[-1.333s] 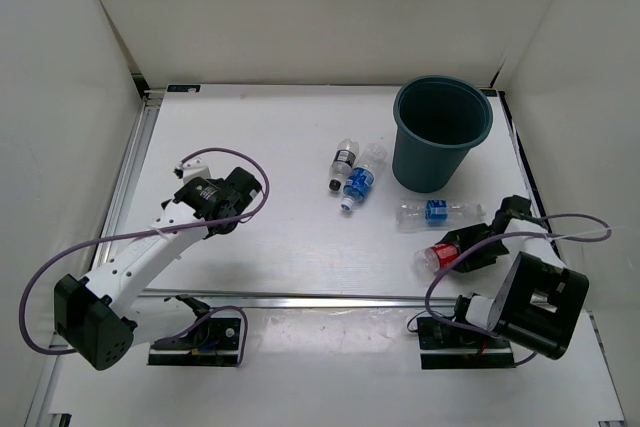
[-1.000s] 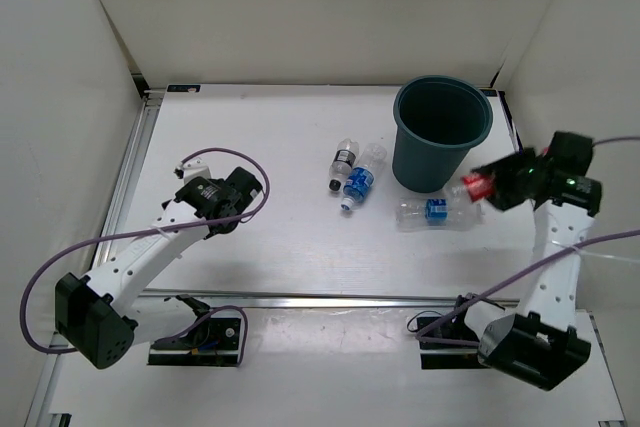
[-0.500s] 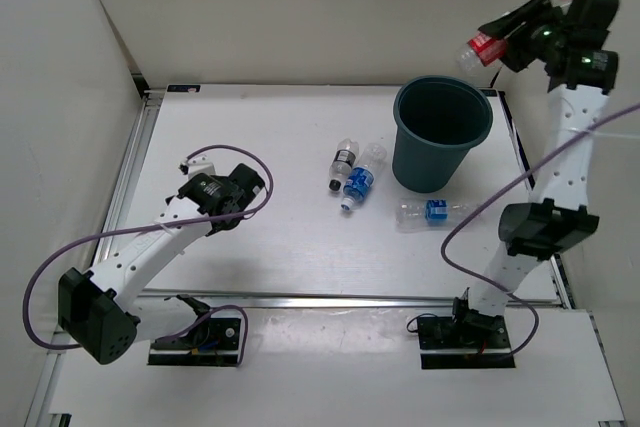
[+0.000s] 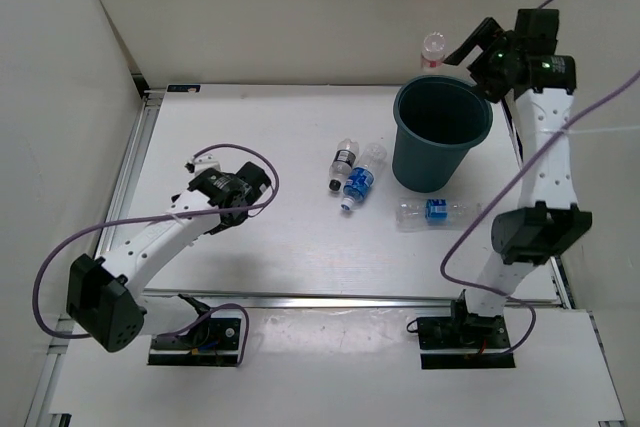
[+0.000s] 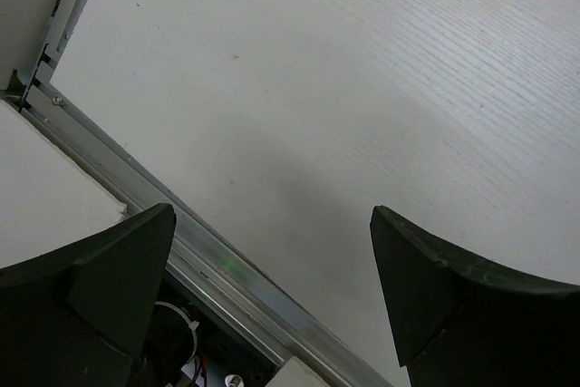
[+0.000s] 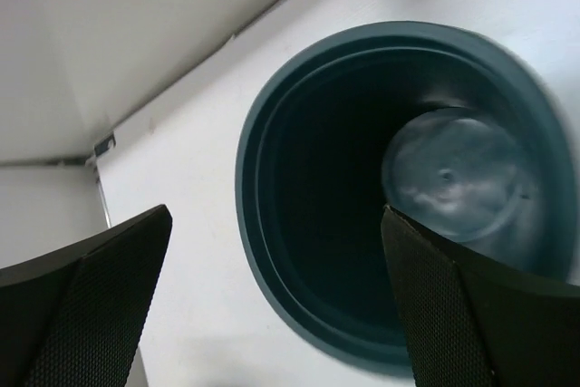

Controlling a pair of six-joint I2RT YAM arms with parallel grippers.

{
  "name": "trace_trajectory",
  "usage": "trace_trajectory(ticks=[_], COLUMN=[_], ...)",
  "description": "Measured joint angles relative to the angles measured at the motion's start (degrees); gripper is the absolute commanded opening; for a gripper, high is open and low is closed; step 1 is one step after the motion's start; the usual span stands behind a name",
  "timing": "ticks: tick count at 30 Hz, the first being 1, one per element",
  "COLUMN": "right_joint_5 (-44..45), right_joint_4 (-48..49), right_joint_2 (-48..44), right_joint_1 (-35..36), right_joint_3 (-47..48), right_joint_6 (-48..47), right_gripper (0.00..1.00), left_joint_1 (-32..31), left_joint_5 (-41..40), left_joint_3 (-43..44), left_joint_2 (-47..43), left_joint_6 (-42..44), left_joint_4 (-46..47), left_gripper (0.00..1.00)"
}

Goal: Put the plastic bottles in the bin

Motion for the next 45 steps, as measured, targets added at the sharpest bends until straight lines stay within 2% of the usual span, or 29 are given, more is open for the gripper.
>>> trace_trajectory(ticks=[3,7,11,18,36,41,45], right_joint_5=[3.6,4.2,2.3,-1.7,-4.3,-5.9,-7.7], right_joint_4=[-0.1,0.6,0.8,0.2,0.7,0.7,2.1], right_joint_2=[-8.7,-20.6,-25.3,-22.4,-22.0,-20.9,-16.0], right_joint_1=[-2.9,-11.8,-17.6,-18.4,-20.1,-26.1,-30.8], right_joint_3=[-5.7,-16.0,-24.1,-32.6,-32.7,-32.7,-32.5], right_joint_6=[0.4,1.3,3.3,6.5,8.5,9.6,11.8], right_gripper=[1.00,1.00,1.00,1.00,1.00,1.00,1.00], left_joint_1=[0.0,-0.1,-0.3,-0.5,-0.5,-0.5,-0.5], left_joint_5=[0.1,0.3,0.5,0.5,0.6,0.6,0.7], left_joint_3=[1.2,2.8,4.2,6.3,5.2,4.4,3.2], left_joint_2=[3.4,6.3,7.0,8.7,7.5,7.0,6.0], left_joint_6=[0.0,0.0,0.3,0.5,-1.0,-1.3,-1.9], left_joint_4=[-0.1,0.2,0.6,1.3,1.0,1.0,0.9], left_gripper=[1.00,1.00,1.00,1.00,1.00,1.00,1.00])
